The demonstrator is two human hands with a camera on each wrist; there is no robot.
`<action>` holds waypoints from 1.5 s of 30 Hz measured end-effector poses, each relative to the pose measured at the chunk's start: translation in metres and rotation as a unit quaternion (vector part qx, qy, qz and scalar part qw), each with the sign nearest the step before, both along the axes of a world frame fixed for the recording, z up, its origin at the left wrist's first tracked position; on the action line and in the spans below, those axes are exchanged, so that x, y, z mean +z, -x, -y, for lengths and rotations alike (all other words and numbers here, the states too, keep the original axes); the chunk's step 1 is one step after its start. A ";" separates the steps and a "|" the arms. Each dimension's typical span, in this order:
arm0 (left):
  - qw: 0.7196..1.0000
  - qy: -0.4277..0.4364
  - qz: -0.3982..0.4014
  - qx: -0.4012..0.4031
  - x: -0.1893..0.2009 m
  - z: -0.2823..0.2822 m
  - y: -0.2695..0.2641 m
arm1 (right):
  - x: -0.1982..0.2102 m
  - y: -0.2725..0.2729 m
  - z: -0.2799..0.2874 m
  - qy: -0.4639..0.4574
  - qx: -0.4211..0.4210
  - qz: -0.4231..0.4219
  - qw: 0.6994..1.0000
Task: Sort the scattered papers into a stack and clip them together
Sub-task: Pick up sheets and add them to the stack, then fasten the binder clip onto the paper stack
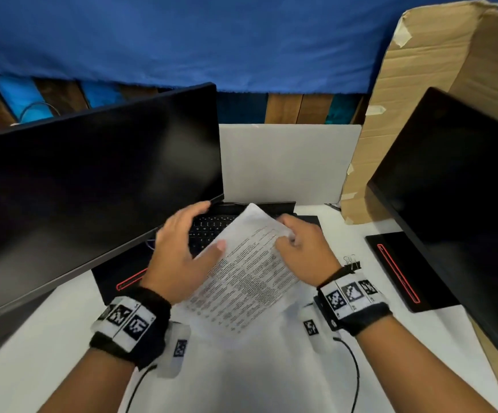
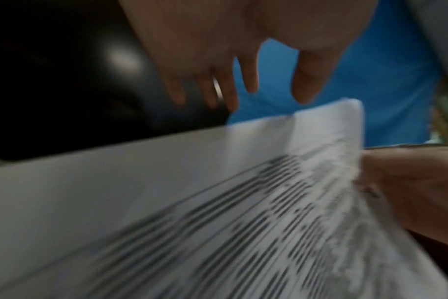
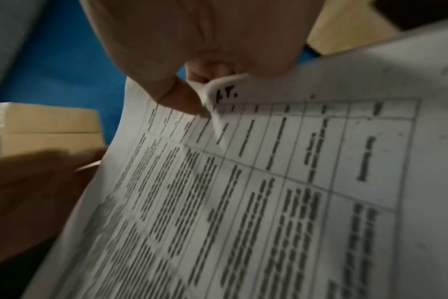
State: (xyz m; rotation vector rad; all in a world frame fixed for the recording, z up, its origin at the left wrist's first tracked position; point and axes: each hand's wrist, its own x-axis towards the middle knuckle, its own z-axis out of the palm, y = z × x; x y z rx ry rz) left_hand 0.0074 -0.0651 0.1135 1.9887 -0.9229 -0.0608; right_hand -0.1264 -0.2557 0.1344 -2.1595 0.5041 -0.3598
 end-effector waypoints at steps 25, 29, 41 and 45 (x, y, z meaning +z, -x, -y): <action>0.951 -0.287 -0.070 -0.097 -0.165 0.019 0.030 | -0.153 0.010 0.016 0.205 0.233 -0.307 0.900; 0.918 -0.376 -0.017 -0.126 -0.170 0.026 0.023 | -0.156 0.010 0.018 0.225 0.218 -0.308 0.898; 0.884 -0.437 0.116 -0.118 -0.181 0.037 0.025 | -0.169 0.004 0.022 0.327 0.177 -0.322 0.871; 0.892 -0.419 0.115 -0.127 -0.186 0.036 0.023 | -0.151 0.010 0.091 0.305 -0.019 -0.316 0.898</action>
